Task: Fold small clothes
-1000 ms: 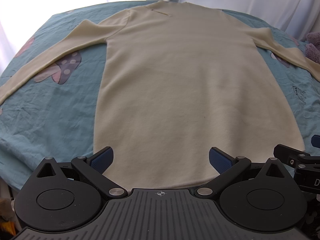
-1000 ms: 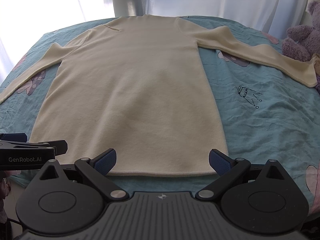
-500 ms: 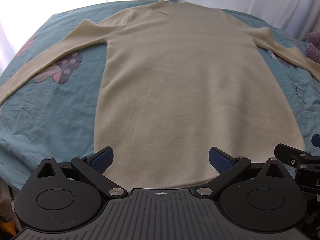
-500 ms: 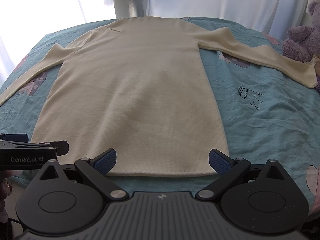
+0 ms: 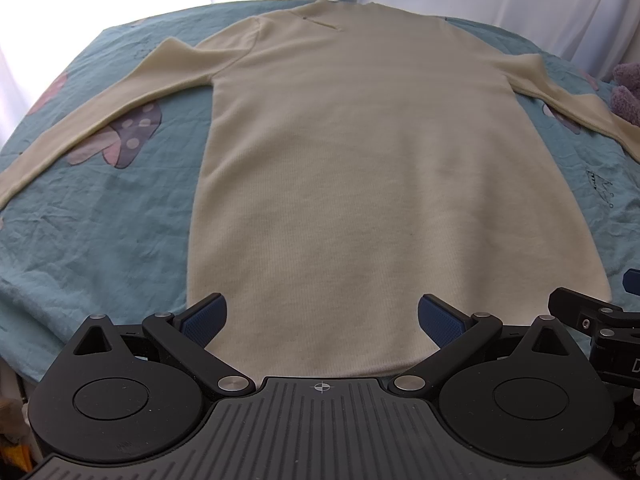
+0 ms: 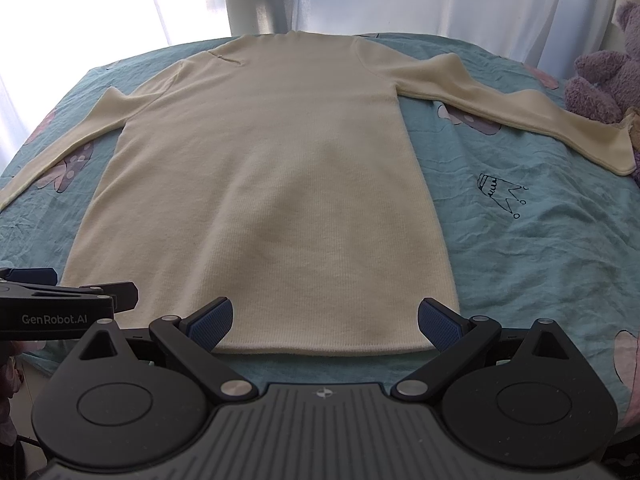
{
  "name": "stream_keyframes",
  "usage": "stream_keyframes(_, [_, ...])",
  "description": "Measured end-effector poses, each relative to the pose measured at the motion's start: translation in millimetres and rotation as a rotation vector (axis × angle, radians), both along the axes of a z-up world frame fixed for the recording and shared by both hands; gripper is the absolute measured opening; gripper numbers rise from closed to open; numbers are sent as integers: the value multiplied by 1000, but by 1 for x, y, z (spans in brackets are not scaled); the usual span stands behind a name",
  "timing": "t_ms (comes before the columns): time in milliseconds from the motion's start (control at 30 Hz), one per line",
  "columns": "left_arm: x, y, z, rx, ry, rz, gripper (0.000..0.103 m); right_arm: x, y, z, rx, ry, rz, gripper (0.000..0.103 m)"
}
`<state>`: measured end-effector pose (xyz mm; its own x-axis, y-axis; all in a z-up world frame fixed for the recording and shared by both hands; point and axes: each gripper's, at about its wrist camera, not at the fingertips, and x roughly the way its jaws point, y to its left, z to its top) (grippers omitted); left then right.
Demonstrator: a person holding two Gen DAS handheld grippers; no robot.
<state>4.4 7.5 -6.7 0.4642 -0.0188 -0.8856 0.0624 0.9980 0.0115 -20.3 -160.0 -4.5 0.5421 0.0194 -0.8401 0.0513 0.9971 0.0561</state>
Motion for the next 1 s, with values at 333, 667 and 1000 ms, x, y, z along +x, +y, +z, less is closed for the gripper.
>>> stream_keyframes(333, [4,0,-2,-2,7,-2,103,2,0,-1,2,3,0,99])
stream_keyframes(667, [6,0,-2,-5,13,-6,103,4,0,0,0,0,-3,99])
stream_keyframes(1000, [7,2,-2,-10,19,-7,103,4,0,0,-1,2,0,99])
